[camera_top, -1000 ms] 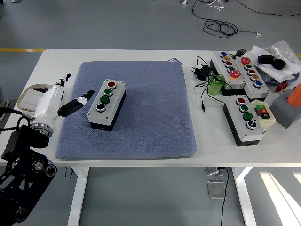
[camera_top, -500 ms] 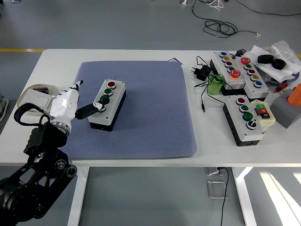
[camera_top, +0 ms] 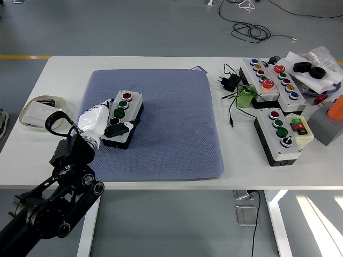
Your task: Pick up the button,place it on the desk,press the button,press the button
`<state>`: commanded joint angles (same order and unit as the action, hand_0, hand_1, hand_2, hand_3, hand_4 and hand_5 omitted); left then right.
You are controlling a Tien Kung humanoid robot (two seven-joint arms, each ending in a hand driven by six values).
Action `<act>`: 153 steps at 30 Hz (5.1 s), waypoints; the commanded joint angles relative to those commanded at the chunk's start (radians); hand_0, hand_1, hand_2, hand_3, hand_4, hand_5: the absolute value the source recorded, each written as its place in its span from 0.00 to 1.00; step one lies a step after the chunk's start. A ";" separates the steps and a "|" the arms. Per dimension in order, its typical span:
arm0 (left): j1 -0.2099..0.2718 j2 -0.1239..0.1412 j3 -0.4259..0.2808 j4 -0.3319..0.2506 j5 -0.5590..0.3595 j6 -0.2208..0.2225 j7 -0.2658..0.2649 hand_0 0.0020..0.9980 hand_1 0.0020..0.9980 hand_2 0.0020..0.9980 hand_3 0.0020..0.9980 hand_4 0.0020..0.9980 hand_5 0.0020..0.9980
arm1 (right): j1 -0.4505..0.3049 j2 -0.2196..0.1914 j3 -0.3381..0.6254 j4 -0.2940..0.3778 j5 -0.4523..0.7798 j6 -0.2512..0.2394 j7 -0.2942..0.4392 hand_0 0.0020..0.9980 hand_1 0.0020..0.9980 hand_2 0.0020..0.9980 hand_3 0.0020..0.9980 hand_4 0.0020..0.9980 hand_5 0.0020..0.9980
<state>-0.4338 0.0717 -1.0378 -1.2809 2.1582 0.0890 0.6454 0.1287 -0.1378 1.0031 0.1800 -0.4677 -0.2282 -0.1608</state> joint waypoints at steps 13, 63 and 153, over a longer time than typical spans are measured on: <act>-0.066 -0.030 0.023 0.104 0.082 0.003 0.000 0.86 1.00 1.00 1.00 1.00 0.78 | 0.003 -0.003 0.009 0.000 -0.015 -0.005 0.000 0.79 0.80 0.82 0.75 0.41 0.48; -0.100 -0.055 -0.013 0.208 0.111 -0.069 0.000 0.35 0.53 0.61 0.83 0.88 0.36 | 0.001 -0.008 0.019 0.000 -0.027 -0.018 0.007 0.79 0.80 0.82 0.75 0.41 0.48; -0.359 0.233 0.512 0.373 0.011 0.236 -0.858 0.51 0.55 0.71 0.82 0.69 0.00 | 0.000 -0.009 0.023 0.000 -0.050 -0.023 -0.003 0.79 0.80 0.82 0.75 0.41 0.48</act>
<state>-0.7933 0.3050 -0.5256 -0.9079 2.1691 0.3252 -0.2126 0.1291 -0.1472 1.0260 0.1800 -0.5178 -0.2516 -0.1640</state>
